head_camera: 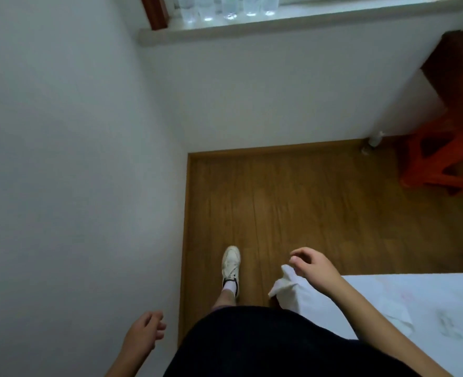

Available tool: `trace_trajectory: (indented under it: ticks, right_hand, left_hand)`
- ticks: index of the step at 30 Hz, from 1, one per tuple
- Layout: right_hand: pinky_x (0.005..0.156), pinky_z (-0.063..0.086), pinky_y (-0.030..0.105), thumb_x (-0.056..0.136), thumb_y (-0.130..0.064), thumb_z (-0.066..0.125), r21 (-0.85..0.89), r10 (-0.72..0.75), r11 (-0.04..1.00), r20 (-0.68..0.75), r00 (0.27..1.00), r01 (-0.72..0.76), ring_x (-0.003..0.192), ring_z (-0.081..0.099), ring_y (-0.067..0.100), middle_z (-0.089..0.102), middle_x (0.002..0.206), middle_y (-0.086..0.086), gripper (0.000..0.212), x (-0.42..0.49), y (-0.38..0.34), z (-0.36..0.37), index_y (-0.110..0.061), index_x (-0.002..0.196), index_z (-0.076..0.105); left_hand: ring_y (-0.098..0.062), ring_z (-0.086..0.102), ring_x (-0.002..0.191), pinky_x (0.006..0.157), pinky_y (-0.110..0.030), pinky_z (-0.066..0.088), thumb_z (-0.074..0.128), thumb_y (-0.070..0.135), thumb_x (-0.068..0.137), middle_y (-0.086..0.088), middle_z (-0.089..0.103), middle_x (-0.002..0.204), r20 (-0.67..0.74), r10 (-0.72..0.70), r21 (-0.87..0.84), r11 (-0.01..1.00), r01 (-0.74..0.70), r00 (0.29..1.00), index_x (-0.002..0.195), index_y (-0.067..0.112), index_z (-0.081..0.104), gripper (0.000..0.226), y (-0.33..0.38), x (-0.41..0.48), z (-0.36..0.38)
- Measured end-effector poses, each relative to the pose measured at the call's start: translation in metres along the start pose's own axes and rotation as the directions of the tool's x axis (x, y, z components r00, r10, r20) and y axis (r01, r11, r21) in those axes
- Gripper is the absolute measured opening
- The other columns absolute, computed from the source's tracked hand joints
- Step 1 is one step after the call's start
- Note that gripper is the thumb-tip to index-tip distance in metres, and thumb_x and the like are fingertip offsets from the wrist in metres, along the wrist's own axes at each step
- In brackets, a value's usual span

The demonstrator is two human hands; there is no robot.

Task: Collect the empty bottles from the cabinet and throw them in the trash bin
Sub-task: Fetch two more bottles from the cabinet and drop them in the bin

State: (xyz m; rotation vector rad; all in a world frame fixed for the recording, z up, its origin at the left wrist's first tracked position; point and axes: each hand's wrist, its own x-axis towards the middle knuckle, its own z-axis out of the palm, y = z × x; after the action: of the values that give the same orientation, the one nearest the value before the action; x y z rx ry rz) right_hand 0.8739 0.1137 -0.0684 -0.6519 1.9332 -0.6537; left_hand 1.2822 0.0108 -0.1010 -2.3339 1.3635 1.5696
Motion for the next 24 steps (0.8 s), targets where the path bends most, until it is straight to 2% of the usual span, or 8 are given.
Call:
trace_trajectory:
  ticks: [3,6,10,12,16,20,22,24]
  right_hand:
    - [0.070,0.046,0.021,0.094,-0.029,0.061,0.019,0.038,0.999,-0.038,0.999,-0.037,0.090,0.066,0.010,0.070,0.099,-0.007,0.015,0.041,-0.018,-0.016,-0.022,0.106,0.068]
    - [0.071,0.052,0.028,0.093,-0.027,0.062,0.086,0.141,0.988,-0.103,0.985,-0.132,0.087,0.069,0.016,0.073,0.093,-0.003,0.011,0.071,-0.019,-0.034,-0.023,0.100,0.069]
    - [0.080,0.056,0.037,0.093,-0.021,0.062,0.263,0.325,0.926,-0.188,0.927,-0.271,0.085,0.070,0.017,0.074,0.094,0.001,0.008,0.083,-0.005,-0.057,-0.020,0.097,0.069]
    - [0.083,0.055,0.037,0.094,-0.020,0.060,0.367,0.423,0.871,-0.219,0.879,-0.327,0.085,0.070,0.017,0.074,0.093,0.001,0.007,0.079,0.006,-0.067,-0.020,0.095,0.068]
    - [0.075,0.051,0.037,0.094,-0.021,0.058,0.572,0.620,0.713,-0.242,0.747,-0.405,0.080,0.068,0.025,0.074,0.096,0.012,0.011,0.063,0.039,-0.079,-0.018,0.093,0.069]
    - [0.080,0.056,0.043,0.095,-0.021,0.055,0.740,0.766,0.528,-0.203,0.610,-0.416,0.098,0.068,0.040,0.072,0.099,0.018,0.014,0.062,0.064,-0.095,-0.017,0.089,0.066]
    - [0.087,0.056,0.047,0.095,-0.021,0.055,0.789,0.791,0.476,-0.191,0.581,-0.389,0.101,0.067,0.039,0.071,0.101,0.019,0.013,0.075,0.072,-0.110,-0.017,0.090,0.066]
    - [0.083,0.056,0.044,0.095,-0.019,0.055,0.823,0.800,0.440,-0.176,0.573,-0.361,0.098,0.067,0.038,0.070,0.100,0.019,0.014,0.095,0.077,-0.135,-0.011,0.098,0.066]
  left_hand:
    - [-0.026,0.060,0.066,0.058,-0.029,0.038,0.051,0.020,0.100,-0.019,0.070,0.083,-0.005,0.007,0.002,1.000,-0.007,1.000,0.094,0.001,0.066,0.024,0.061,0.041,-0.004]
    - [-0.028,0.063,0.073,0.061,-0.031,0.042,0.050,0.021,0.101,-0.018,0.071,0.090,0.043,0.039,0.067,0.997,-0.042,0.998,0.098,0.004,0.066,0.024,0.138,0.084,0.002]
    - [-0.025,0.062,0.076,0.061,-0.031,0.045,0.047,0.024,0.103,-0.014,0.068,0.090,0.189,0.181,0.216,0.951,-0.221,0.965,0.103,0.005,0.064,0.026,0.258,0.115,0.033]
    - [-0.022,0.064,0.079,0.063,-0.031,0.048,0.046,0.027,0.104,-0.012,0.069,0.092,0.288,0.246,0.285,0.901,-0.328,0.925,0.102,0.009,0.064,0.026,0.321,0.125,0.054]
    - [-0.019,0.070,0.091,0.080,-0.039,0.057,0.049,0.040,0.101,-0.003,0.073,0.099,0.451,0.317,0.378,0.779,-0.500,0.834,0.108,0.021,0.064,0.025,0.432,0.137,0.112]
    - [-0.019,0.070,0.091,0.074,-0.032,0.055,0.049,0.038,0.102,-0.003,0.072,0.101,0.569,0.351,0.437,0.637,-0.635,0.744,0.113,0.021,0.061,0.023,0.518,0.138,0.182]
    - [-0.018,0.070,0.089,0.072,-0.031,0.054,0.048,0.037,0.102,-0.003,0.073,0.100,0.610,0.357,0.461,0.566,-0.683,0.708,0.112,0.020,0.062,0.024,0.551,0.136,0.215]
    - [-0.019,0.071,0.086,0.070,-0.031,0.053,0.048,0.035,0.102,-0.003,0.074,0.097,0.617,0.351,0.492,0.526,-0.694,0.704,0.110,0.017,0.064,0.025,0.581,0.140,0.244]
